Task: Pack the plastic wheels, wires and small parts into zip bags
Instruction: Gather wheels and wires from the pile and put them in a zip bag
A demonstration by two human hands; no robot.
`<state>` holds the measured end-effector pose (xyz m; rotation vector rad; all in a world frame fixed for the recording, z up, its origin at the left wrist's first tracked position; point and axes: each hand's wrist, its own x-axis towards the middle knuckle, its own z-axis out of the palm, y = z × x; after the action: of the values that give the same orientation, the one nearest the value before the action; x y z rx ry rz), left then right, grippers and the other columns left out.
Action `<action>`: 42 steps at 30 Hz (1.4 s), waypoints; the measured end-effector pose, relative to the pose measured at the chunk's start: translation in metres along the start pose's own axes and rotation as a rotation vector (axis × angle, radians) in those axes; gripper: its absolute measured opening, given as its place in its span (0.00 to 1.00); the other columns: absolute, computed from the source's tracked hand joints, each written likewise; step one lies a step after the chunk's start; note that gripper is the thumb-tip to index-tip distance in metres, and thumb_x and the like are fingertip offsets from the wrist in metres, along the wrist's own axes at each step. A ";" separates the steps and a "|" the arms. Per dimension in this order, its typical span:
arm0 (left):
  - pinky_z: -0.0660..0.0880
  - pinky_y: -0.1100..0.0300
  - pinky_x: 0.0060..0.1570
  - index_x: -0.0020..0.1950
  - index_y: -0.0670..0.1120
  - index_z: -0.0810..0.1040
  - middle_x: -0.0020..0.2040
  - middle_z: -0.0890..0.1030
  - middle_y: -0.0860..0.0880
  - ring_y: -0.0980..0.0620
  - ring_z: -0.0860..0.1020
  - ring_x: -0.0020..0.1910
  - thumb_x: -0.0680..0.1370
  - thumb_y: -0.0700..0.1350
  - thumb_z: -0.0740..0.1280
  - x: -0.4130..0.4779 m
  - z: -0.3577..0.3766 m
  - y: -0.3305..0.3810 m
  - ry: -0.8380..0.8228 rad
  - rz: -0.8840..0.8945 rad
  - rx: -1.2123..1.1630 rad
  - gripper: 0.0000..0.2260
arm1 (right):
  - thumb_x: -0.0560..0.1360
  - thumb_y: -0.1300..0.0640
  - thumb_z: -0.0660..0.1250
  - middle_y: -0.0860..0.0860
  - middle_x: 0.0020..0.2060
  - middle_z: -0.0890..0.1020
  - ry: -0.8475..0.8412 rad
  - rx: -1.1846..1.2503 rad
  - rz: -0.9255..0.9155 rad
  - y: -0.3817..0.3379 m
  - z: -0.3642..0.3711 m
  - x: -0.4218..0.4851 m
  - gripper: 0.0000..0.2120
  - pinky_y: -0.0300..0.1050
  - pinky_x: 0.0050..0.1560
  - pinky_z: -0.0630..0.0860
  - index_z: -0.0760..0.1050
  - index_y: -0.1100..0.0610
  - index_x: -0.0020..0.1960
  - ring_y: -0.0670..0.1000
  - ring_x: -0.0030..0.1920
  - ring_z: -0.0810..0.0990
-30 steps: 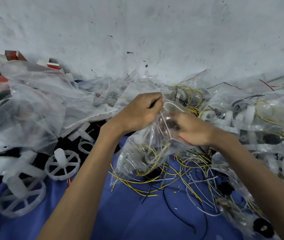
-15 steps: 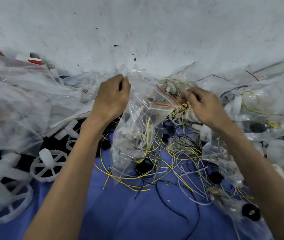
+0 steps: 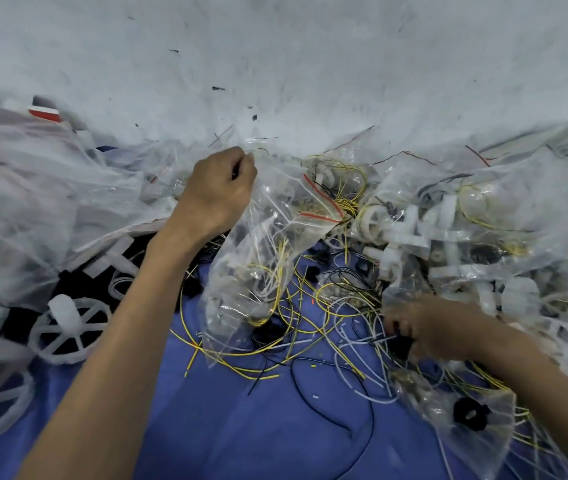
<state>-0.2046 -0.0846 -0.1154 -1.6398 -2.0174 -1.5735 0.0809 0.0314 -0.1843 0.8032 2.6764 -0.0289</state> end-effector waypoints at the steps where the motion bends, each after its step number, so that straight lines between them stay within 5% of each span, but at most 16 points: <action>1: 0.65 0.56 0.33 0.37 0.35 0.68 0.30 0.70 0.44 0.50 0.67 0.31 0.81 0.45 0.55 0.000 0.000 0.001 -0.011 0.004 -0.012 0.18 | 0.68 0.56 0.70 0.41 0.35 0.73 0.039 0.001 -0.008 0.000 0.003 -0.001 0.13 0.40 0.37 0.71 0.68 0.43 0.37 0.43 0.39 0.74; 3: 0.66 0.53 0.34 0.38 0.33 0.68 0.31 0.70 0.43 0.49 0.67 0.31 0.82 0.44 0.55 -0.001 0.000 0.005 -0.046 0.019 -0.031 0.18 | 0.70 0.55 0.72 0.40 0.37 0.75 0.062 0.081 -0.076 0.004 0.004 -0.004 0.13 0.42 0.41 0.73 0.70 0.42 0.38 0.44 0.41 0.75; 6: 0.69 0.50 0.36 0.38 0.33 0.68 0.30 0.70 0.44 0.49 0.68 0.32 0.82 0.44 0.55 -0.003 0.000 0.009 -0.125 0.052 -0.044 0.17 | 0.70 0.51 0.73 0.42 0.41 0.80 0.195 0.281 -0.060 0.014 -0.001 -0.010 0.12 0.30 0.39 0.70 0.79 0.45 0.52 0.39 0.41 0.78; 8: 0.69 0.52 0.36 0.36 0.37 0.68 0.29 0.69 0.48 0.51 0.69 0.31 0.82 0.45 0.56 -0.005 -0.002 0.010 -0.165 0.066 -0.050 0.17 | 0.70 0.52 0.72 0.40 0.44 0.81 0.383 0.412 -0.043 0.016 -0.008 -0.011 0.18 0.28 0.41 0.70 0.74 0.39 0.57 0.36 0.41 0.79; 11: 0.67 0.56 0.34 0.32 0.46 0.65 0.28 0.69 0.51 0.52 0.68 0.29 0.82 0.44 0.56 -0.006 -0.003 0.010 -0.205 0.099 -0.059 0.17 | 0.69 0.50 0.71 0.40 0.50 0.80 0.525 0.606 0.001 0.019 -0.029 -0.013 0.30 0.40 0.52 0.73 0.62 0.36 0.66 0.41 0.46 0.80; 13: 0.66 0.57 0.32 0.32 0.47 0.63 0.28 0.68 0.51 0.51 0.69 0.29 0.82 0.44 0.56 -0.006 -0.003 0.010 -0.237 0.118 -0.059 0.17 | 0.67 0.50 0.71 0.43 0.49 0.83 0.562 0.859 -0.037 0.017 -0.044 -0.015 0.25 0.44 0.51 0.77 0.71 0.36 0.61 0.46 0.46 0.82; 17: 0.65 0.58 0.31 0.32 0.48 0.63 0.28 0.68 0.52 0.54 0.68 0.29 0.82 0.45 0.56 -0.007 -0.002 0.013 -0.294 0.142 -0.065 0.17 | 0.68 0.53 0.69 0.49 0.48 0.84 0.815 1.171 -0.291 -0.014 -0.081 -0.012 0.13 0.35 0.38 0.76 0.81 0.46 0.52 0.47 0.44 0.83; 20: 0.63 0.61 0.30 0.32 0.48 0.63 0.27 0.67 0.53 0.58 0.64 0.26 0.82 0.44 0.57 -0.009 -0.001 0.019 -0.305 0.162 -0.073 0.17 | 0.69 0.55 0.72 0.42 0.43 0.84 0.827 1.041 -0.392 -0.051 -0.105 0.006 0.12 0.30 0.39 0.74 0.79 0.47 0.52 0.41 0.42 0.82; 24: 0.66 0.55 0.33 0.33 0.48 0.64 0.27 0.69 0.51 0.54 0.68 0.28 0.82 0.45 0.57 -0.011 -0.003 0.021 -0.310 0.159 -0.057 0.17 | 0.71 0.57 0.71 0.39 0.53 0.78 0.509 0.618 -0.354 -0.075 -0.114 0.033 0.23 0.34 0.54 0.74 0.71 0.46 0.64 0.39 0.49 0.79; 28: 0.69 0.55 0.33 0.33 0.49 0.64 0.28 0.70 0.51 0.53 0.70 0.28 0.82 0.45 0.56 -0.008 -0.013 0.016 -0.302 0.136 -0.077 0.16 | 0.72 0.71 0.64 0.44 0.62 0.73 0.820 0.613 -0.375 -0.052 -0.121 0.037 0.24 0.39 0.61 0.71 0.77 0.42 0.52 0.43 0.61 0.71; 31: 0.69 0.53 0.35 0.34 0.49 0.65 0.30 0.70 0.49 0.48 0.71 0.31 0.82 0.45 0.56 -0.007 -0.017 0.013 -0.289 0.115 -0.088 0.16 | 0.73 0.68 0.66 0.48 0.66 0.68 0.631 0.261 -0.328 -0.045 -0.121 0.057 0.21 0.43 0.66 0.62 0.78 0.47 0.58 0.46 0.62 0.66; 34: 0.66 0.59 0.38 0.40 0.49 0.70 0.40 0.71 0.53 0.53 0.73 0.39 0.80 0.46 0.61 -0.008 -0.016 0.019 -0.253 0.185 -0.017 0.08 | 0.73 0.66 0.67 0.52 0.50 0.81 0.576 0.244 -0.384 -0.054 -0.127 0.071 0.10 0.33 0.54 0.71 0.81 0.59 0.53 0.42 0.47 0.76; 36: 0.66 0.65 0.45 0.46 0.53 0.74 0.50 0.69 0.57 0.58 0.72 0.50 0.76 0.54 0.64 -0.010 -0.019 0.028 -0.301 0.241 -0.030 0.06 | 0.72 0.65 0.69 0.53 0.47 0.81 0.663 0.252 -0.409 -0.056 -0.134 0.074 0.08 0.27 0.46 0.68 0.82 0.61 0.50 0.43 0.43 0.76; 39: 0.63 0.61 0.58 0.40 0.59 0.79 0.56 0.65 0.60 0.61 0.63 0.58 0.66 0.71 0.63 -0.015 -0.026 0.038 -0.445 0.305 0.119 0.18 | 0.72 0.63 0.69 0.56 0.51 0.79 0.743 0.321 -0.378 -0.054 -0.143 0.071 0.07 0.40 0.50 0.72 0.81 0.64 0.48 0.50 0.50 0.77; 42: 0.61 0.57 0.63 0.37 0.58 0.77 0.60 0.62 0.62 0.63 0.57 0.61 0.56 0.74 0.67 -0.018 -0.034 0.042 -0.599 0.236 0.339 0.23 | 0.73 0.57 0.69 0.53 0.39 0.83 0.771 0.459 -0.316 -0.055 -0.144 0.062 0.08 0.41 0.42 0.73 0.81 0.62 0.43 0.48 0.39 0.79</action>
<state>-0.1816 -0.1271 -0.0845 -2.2672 -2.0637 -0.6572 -0.0433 0.0357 -0.0736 0.5707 3.5858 -0.5277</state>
